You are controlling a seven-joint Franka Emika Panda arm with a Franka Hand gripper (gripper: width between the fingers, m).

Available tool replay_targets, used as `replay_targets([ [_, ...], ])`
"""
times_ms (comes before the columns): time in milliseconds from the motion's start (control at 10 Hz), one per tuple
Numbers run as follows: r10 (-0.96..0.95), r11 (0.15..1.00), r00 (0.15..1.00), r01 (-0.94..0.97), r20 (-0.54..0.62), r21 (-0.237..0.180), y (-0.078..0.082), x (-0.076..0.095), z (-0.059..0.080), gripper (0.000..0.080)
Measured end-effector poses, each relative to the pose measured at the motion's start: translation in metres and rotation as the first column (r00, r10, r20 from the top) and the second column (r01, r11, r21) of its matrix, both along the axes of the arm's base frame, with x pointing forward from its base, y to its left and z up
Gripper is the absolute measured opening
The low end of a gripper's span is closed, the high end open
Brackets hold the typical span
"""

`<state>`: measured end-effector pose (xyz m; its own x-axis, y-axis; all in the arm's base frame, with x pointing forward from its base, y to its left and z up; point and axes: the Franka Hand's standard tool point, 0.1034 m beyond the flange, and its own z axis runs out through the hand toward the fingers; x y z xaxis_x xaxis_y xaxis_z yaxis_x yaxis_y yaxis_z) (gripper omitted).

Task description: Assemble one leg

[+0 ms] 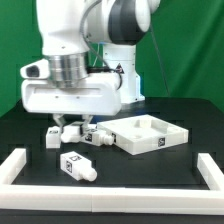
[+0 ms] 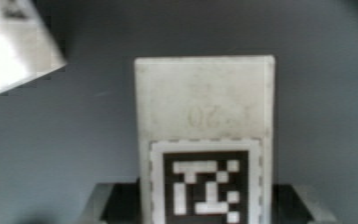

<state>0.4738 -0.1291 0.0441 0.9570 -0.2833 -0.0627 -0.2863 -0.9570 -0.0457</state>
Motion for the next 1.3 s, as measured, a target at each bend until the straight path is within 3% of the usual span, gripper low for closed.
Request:
replay_targets([
  [200, -0.001, 1.000, 1.000, 0.001, -0.016, -0.015, -0.012, -0.006, -0.016, 0.0285],
  [400, -0.002, 1.000, 0.999, 0.001, -0.036, -0.017, -0.013, -0.011, -0.026, 0.0285],
  [1000, 0.002, 1.000, 0.999, -0.003, -0.046, -0.014, -0.006, -0.010, -0.032, 0.0285],
  [1100, 0.002, 1.000, 0.999, -0.003, -0.046, -0.014, -0.006, -0.010, -0.032, 0.0461],
  [1200, -0.002, 1.000, 0.999, 0.002, -0.048, -0.017, -0.003, -0.009, -0.030, 0.0581],
  [1300, 0.021, 1.000, 0.999, -0.022, -0.038, -0.020, 0.009, -0.002, -0.017, 0.0581],
])
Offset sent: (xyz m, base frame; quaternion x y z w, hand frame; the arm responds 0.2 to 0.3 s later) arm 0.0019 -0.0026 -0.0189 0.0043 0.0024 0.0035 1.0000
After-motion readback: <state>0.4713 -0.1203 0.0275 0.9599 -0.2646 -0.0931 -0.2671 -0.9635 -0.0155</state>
